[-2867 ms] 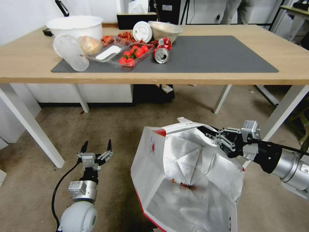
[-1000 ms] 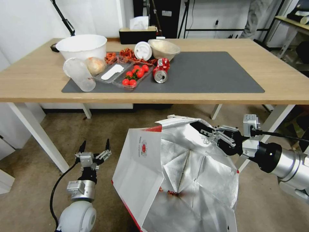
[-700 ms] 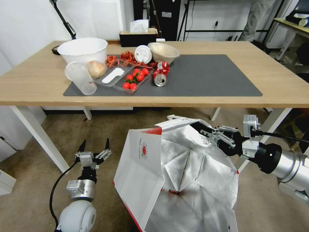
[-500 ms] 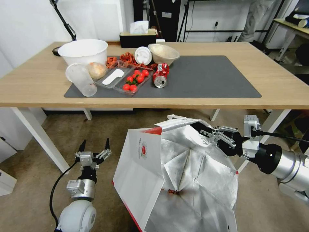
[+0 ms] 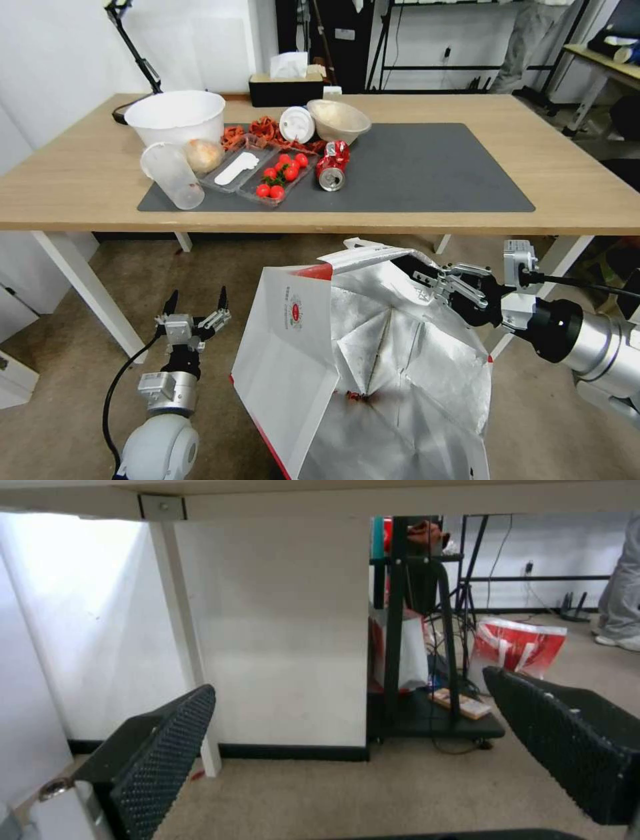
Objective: Pick up the food delivery bag from the floor and place it on the table.
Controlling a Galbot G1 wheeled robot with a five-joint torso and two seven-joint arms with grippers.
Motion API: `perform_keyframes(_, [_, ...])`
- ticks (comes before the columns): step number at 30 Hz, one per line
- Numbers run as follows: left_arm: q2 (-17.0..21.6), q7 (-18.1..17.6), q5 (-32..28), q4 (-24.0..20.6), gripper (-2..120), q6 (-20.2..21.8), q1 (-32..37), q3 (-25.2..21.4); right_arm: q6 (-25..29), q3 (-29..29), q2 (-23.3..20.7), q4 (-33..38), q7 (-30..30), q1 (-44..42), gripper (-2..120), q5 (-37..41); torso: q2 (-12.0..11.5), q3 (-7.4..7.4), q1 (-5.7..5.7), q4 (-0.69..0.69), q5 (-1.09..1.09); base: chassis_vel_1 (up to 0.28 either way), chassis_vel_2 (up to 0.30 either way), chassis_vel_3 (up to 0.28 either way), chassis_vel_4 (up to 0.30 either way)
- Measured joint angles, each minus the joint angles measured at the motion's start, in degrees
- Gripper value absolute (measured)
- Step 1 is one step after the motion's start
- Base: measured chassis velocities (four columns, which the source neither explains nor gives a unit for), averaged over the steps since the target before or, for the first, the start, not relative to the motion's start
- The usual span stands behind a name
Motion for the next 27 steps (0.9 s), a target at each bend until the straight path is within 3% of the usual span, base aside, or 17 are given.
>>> perform_keyframes(17, [0.6,-0.9,1.0,-5.7,100,4.8,4.2,-0.7,0.2,0.6,0.7,-0.2,-0.3,-0.3,0,-1.5,4.3,2.62,1.62,-0.01,0.0,0.0,0.0,0.0,0.0])
perform_keyframes(27, [0.7,-1.7,0.8,-6.6,100,4.5,4.9,-0.9,0.3,0.4,0.9,-0.3,-0.4,-0.2,0,-1.8,6.5,3.94,2.52,-0.01,0.0,0.0,0.0,0.0,0.0])
